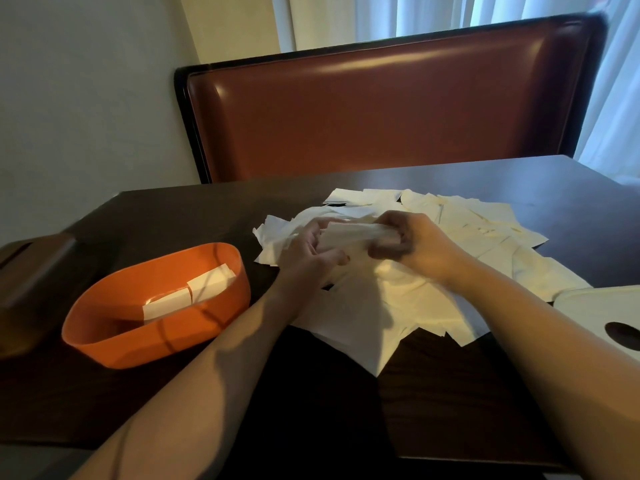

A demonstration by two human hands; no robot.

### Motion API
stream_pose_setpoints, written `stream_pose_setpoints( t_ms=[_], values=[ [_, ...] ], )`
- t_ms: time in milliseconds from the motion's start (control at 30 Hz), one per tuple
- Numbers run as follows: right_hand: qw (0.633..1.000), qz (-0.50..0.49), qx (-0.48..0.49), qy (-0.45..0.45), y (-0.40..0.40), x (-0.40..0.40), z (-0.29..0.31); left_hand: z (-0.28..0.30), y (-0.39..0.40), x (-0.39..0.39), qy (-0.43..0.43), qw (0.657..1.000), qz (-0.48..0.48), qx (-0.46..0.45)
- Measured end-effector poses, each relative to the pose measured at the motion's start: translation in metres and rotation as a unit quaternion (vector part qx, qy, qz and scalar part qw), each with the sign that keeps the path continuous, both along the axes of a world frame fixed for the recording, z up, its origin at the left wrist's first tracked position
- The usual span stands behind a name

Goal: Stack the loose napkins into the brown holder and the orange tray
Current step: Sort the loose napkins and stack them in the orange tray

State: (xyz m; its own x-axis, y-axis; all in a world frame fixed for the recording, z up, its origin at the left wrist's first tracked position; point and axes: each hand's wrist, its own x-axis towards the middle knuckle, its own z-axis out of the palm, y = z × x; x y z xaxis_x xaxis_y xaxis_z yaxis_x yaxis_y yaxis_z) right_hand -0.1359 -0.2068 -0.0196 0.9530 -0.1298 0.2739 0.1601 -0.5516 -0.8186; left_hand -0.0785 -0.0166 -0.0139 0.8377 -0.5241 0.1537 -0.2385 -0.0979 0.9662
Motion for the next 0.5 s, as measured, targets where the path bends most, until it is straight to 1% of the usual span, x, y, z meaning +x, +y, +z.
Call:
stream_pose_setpoints(
  t_ms=[67,100,167,233,300,400,467,500],
  values=[
    [1.0,-0.014,0.024,0.004,-0.002,0.001,0.001,-0.003,-0.002,0.001,-0.03,0.999,0.017,0.038],
    [1.0,-0.015,0.018,0.011,-0.002,0.001,0.001,-0.005,-0.002,0.002,-0.043,0.997,0.028,0.05],
    [0.999,-0.015,-0.001,0.032,-0.001,0.0,-0.001,-0.011,-0.004,0.006,-0.055,0.995,0.05,0.065],
    [0.999,-0.008,0.019,0.028,0.0,0.0,-0.002,-0.009,-0.003,0.004,-0.063,0.994,0.063,0.071],
    [0.998,-0.001,0.066,0.0,0.002,-0.001,0.001,-0.001,-0.002,-0.002,-0.07,0.995,0.057,0.036],
    [0.993,-0.003,0.113,-0.038,0.011,-0.003,0.013,0.012,0.002,-0.004,-0.045,0.996,0.066,-0.033],
    [0.986,0.023,0.159,-0.053,0.024,-0.005,0.024,0.026,0.008,-0.004,-0.052,0.994,0.08,-0.053],
    [0.983,0.042,0.171,-0.057,0.032,-0.004,0.03,0.033,0.014,-0.004,-0.07,0.992,0.089,-0.055]
  ],
)
